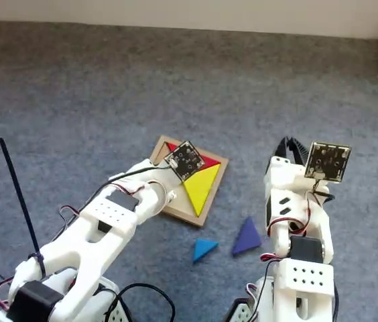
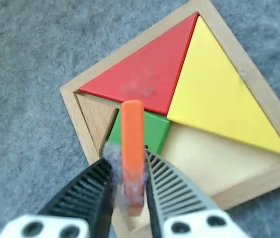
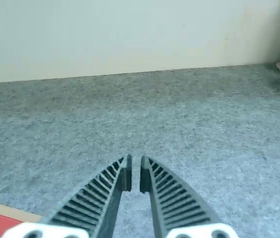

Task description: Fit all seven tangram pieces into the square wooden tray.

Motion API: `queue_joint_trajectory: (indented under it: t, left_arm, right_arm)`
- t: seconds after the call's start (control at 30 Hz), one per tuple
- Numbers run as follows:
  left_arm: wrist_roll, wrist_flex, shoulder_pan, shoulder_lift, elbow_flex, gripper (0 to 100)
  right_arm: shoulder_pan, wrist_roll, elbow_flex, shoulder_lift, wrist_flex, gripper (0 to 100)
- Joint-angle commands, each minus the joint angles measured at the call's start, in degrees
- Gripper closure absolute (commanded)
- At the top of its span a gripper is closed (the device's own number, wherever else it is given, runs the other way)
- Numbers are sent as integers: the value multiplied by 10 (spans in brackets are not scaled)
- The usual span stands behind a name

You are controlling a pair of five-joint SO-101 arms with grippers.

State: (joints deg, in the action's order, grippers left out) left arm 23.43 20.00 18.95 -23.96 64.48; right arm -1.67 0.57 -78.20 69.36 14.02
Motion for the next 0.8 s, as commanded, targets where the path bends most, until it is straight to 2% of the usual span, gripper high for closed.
queue_joint_trajectory:
  t: [0.0,0.63,0.77]
  left_arm:
    - [-6,-20,13,-15,-2,993]
    - [-4,-21,30,-15,3,992]
    - [-6,-21,30,-15,6,928]
  right_arm:
    - [-8,-5,8,16,-21,950]
    - [-7,-5,7,16,-21,950]
    - [-7,-5,7,16,-21,950]
